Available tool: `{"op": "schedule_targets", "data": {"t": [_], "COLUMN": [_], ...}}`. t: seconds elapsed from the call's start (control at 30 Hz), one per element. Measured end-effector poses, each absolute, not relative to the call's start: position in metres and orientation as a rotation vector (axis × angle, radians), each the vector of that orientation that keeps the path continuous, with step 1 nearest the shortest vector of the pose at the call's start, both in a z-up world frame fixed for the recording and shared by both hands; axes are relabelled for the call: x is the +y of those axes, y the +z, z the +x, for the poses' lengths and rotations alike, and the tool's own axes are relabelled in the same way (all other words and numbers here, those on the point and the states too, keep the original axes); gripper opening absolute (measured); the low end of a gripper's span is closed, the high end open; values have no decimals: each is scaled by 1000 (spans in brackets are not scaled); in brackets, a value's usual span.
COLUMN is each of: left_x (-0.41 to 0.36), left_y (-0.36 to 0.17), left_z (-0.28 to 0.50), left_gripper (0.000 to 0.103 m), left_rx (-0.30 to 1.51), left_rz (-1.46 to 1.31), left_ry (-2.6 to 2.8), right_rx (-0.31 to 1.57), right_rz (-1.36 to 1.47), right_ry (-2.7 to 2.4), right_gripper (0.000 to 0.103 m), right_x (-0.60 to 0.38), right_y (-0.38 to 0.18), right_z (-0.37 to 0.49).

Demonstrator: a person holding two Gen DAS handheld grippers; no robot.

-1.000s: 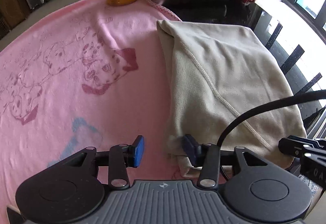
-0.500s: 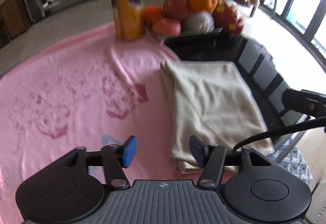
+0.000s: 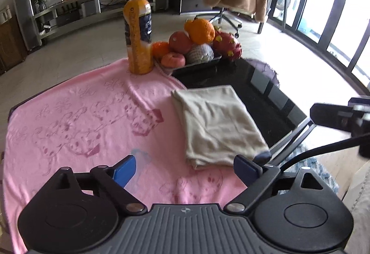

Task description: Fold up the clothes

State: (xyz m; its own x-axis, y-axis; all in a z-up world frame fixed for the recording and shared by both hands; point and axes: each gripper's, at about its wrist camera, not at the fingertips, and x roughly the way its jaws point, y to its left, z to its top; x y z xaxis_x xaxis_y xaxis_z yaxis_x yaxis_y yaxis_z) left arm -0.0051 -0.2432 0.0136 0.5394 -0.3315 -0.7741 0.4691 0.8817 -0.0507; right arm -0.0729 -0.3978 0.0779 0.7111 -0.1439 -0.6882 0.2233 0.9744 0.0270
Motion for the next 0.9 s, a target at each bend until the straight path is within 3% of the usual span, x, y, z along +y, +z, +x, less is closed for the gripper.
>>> {"op": "schedule_targets", "data": {"t": [0.37, 0.9], "left_x": [-244, -246], "left_y": [1, -9], "left_z": [-47, -53], "left_gripper": [93, 93], "left_rx": [935, 992], "left_rz": [221, 203], "left_ry": [-511, -513], "right_rx": [855, 891], "right_rz": [159, 193], "right_ry": [-266, -307], "right_gripper": [85, 86], "right_x": [-391, -393], "right_y": [48, 27], "right_z": [-108, -123]}}
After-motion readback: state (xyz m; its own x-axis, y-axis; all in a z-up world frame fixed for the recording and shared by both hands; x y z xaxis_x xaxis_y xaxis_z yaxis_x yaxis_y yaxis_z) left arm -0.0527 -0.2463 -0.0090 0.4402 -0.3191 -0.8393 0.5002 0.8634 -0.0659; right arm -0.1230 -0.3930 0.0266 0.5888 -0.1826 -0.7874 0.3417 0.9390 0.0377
